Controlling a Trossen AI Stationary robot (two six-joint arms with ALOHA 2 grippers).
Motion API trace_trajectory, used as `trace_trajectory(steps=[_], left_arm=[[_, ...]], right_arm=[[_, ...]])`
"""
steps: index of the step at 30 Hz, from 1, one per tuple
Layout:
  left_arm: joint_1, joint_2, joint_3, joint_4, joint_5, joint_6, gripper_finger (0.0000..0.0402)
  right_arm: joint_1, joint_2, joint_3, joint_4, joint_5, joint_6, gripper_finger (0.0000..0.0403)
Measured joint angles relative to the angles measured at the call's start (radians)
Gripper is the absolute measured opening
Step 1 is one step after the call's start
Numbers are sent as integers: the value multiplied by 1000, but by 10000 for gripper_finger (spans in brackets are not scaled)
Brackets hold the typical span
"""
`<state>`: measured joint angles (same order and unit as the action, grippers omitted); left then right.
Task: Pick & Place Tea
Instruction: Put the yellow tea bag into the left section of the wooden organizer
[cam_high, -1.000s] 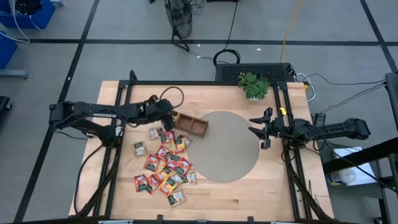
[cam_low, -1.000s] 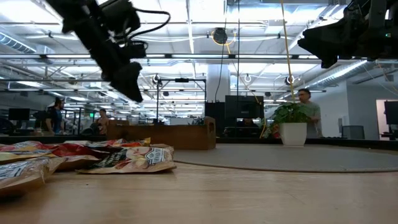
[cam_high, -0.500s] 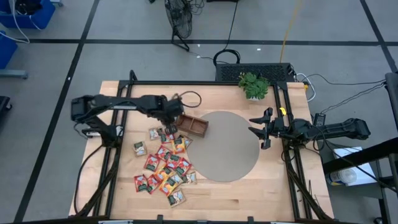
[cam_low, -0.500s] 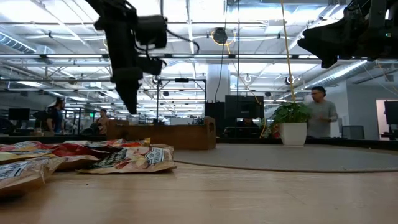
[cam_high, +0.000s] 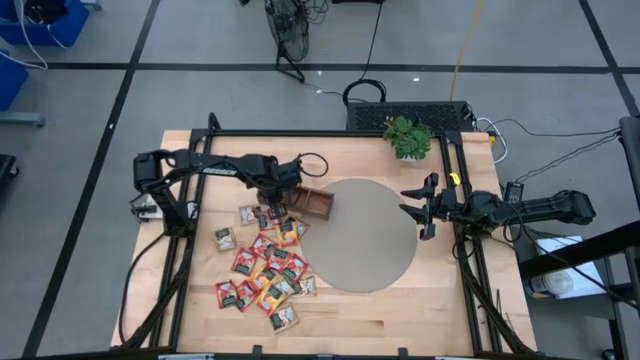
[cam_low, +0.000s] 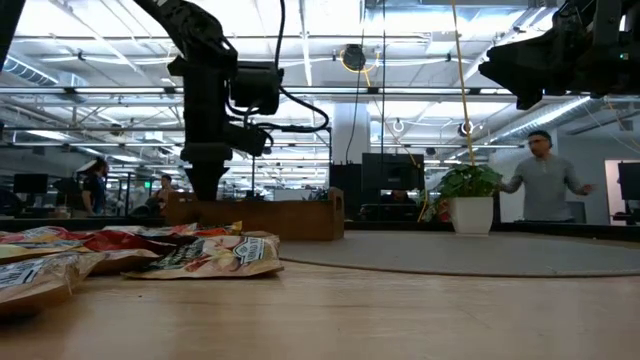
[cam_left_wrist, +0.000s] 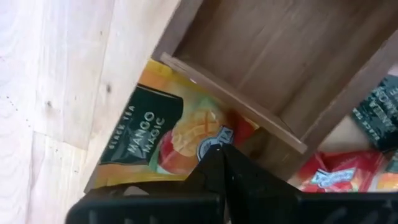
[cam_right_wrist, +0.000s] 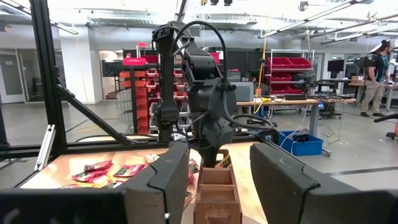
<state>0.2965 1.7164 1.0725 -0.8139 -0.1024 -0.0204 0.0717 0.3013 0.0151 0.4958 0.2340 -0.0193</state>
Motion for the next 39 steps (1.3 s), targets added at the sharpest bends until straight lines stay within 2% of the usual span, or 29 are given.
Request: trace_trajectory(steps=[9, 18, 29, 39], left_arm=[[26, 16, -4, -1, 25, -11, 1], [37, 85, -1, 18, 46, -17, 0], [-19, 64, -6, 50, -118, -44, 0], [-50, 64, -5, 55, -183, -73, 2]], right_arm=[[0, 0, 0, 0, 0, 0, 155], [0, 1, 0, 0, 0, 0, 155], [0, 1, 0, 0, 0, 0, 155], [0, 1, 0, -1, 0, 0, 155]])
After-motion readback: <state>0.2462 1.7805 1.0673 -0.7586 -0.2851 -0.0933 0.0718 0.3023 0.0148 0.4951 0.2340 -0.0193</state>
